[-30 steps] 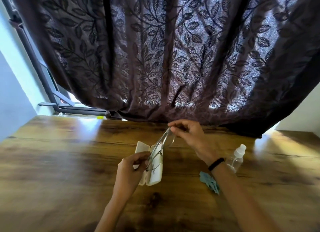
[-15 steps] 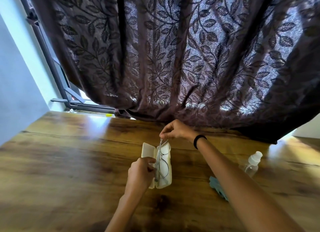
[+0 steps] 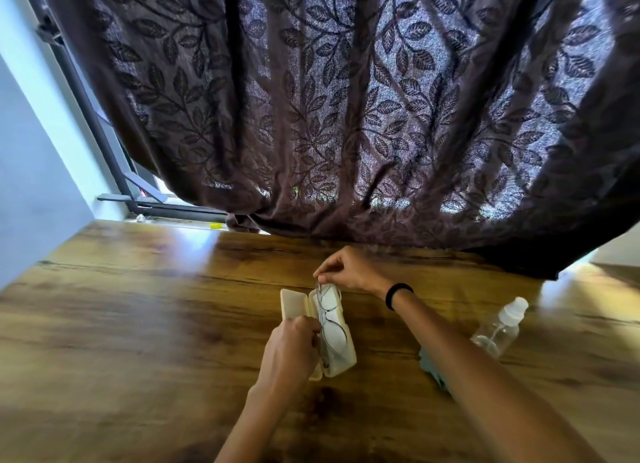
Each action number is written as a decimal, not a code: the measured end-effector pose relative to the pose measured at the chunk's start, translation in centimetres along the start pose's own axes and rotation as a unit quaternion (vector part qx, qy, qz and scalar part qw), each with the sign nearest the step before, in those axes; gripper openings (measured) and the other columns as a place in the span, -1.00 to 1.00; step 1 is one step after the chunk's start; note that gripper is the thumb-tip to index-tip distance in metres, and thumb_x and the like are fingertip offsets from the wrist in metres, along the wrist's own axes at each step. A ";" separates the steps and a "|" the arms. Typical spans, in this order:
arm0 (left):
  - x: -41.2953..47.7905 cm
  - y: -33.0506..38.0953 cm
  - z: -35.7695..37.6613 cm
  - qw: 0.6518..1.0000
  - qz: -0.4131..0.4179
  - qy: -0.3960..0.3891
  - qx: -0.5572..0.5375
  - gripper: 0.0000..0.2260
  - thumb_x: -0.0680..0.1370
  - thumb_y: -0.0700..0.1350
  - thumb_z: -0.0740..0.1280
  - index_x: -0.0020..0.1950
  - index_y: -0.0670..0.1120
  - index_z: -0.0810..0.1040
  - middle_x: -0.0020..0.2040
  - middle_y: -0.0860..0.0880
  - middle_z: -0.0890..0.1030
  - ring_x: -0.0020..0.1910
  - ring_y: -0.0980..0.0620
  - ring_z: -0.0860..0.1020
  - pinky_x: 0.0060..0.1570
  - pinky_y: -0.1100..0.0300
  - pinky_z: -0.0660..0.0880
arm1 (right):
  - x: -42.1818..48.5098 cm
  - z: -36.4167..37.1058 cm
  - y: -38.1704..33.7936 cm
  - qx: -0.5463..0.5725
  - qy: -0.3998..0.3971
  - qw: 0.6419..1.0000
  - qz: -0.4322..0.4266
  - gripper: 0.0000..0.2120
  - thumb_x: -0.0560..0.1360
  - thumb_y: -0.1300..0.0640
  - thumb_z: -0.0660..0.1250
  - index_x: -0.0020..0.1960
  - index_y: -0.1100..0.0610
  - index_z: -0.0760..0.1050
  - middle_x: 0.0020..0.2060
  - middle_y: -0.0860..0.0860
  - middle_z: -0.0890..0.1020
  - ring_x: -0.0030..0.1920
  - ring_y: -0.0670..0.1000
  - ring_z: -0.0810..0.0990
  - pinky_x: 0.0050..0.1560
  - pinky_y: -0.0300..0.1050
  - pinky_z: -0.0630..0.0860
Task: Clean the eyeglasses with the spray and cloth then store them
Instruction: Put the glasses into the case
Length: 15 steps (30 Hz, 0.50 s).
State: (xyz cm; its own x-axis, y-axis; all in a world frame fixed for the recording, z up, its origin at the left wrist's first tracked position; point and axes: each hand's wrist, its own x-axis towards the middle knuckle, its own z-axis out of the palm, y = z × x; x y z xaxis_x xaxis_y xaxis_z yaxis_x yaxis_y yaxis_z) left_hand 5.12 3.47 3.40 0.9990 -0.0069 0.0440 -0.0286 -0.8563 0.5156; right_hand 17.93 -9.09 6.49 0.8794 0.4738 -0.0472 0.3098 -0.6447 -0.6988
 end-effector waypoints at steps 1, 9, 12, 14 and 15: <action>0.0 0.0 0.0 1.000 -0.001 -0.002 0.004 -0.76 0.50 -0.19 0.33 0.17 -0.06 0.55 0.08 -0.04 0.63 0.00 0.07 0.60 -0.12 0.35 0.49 | 0.1 0.2 -0.1 -0.002 -0.002 1.000 -0.001 -0.87 0.40 0.17 0.42 -0.06 0.14 0.64 -0.09 0.06 0.70 -0.09 -0.10 0.61 -0.17 -0.34 0.43; 0.0 -0.4 0.2 0.998 0.011 -0.026 0.055 -0.78 0.51 -0.14 0.32 0.15 -0.02 0.55 0.13 -0.04 0.61 0.06 0.05 0.58 0.01 0.22 0.51 | 0.2 0.8 -0.3 -0.055 -0.058 0.997 -0.002 -0.84 0.43 0.18 0.39 -0.01 0.19 0.62 -0.01 0.10 0.68 0.02 0.01 0.60 0.06 -0.10 0.50; 0.1 -0.5 0.0 0.997 0.028 -0.024 0.074 -0.77 0.50 -0.12 0.34 0.15 -0.03 0.56 0.13 -0.05 0.60 0.08 0.04 0.54 0.00 0.22 0.51 | -0.3 0.9 0.4 -0.040 -0.060 0.997 0.008 -0.83 0.45 0.18 0.37 0.01 0.21 0.61 0.00 0.12 0.67 0.02 0.03 0.60 -0.06 -0.21 0.47; 0.1 -0.8 -0.3 0.995 0.047 -0.022 0.087 -0.74 0.48 -0.11 0.36 0.17 -0.02 0.54 0.14 -0.04 0.58 0.12 0.06 0.50 0.01 0.22 0.51 | -0.9 0.9 1.2 -0.020 -0.045 0.999 0.020 -0.82 0.45 0.17 0.36 0.01 0.21 0.61 -0.01 0.12 0.67 -0.01 0.01 0.59 -0.15 -0.31 0.44; 0.2 -1.1 -0.3 0.994 0.056 -0.024 0.092 -0.71 0.47 -0.12 0.37 0.19 -0.01 0.53 0.16 -0.03 0.56 0.15 0.06 0.48 0.02 0.21 0.50 | -1.3 1.0 1.7 -0.009 -0.031 0.999 0.025 -0.82 0.45 0.16 0.37 0.01 0.21 0.61 -0.01 0.12 0.67 -0.03 -0.02 0.58 -0.18 -0.36 0.42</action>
State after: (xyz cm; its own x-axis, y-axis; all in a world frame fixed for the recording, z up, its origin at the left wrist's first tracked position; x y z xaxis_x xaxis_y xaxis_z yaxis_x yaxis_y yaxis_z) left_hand 5.37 4.55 3.16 0.9906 -0.1273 0.0495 -0.1366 -0.9286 0.3451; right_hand 16.95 -10.24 4.68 0.8698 0.4769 -0.1265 0.2735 -0.6794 -0.6809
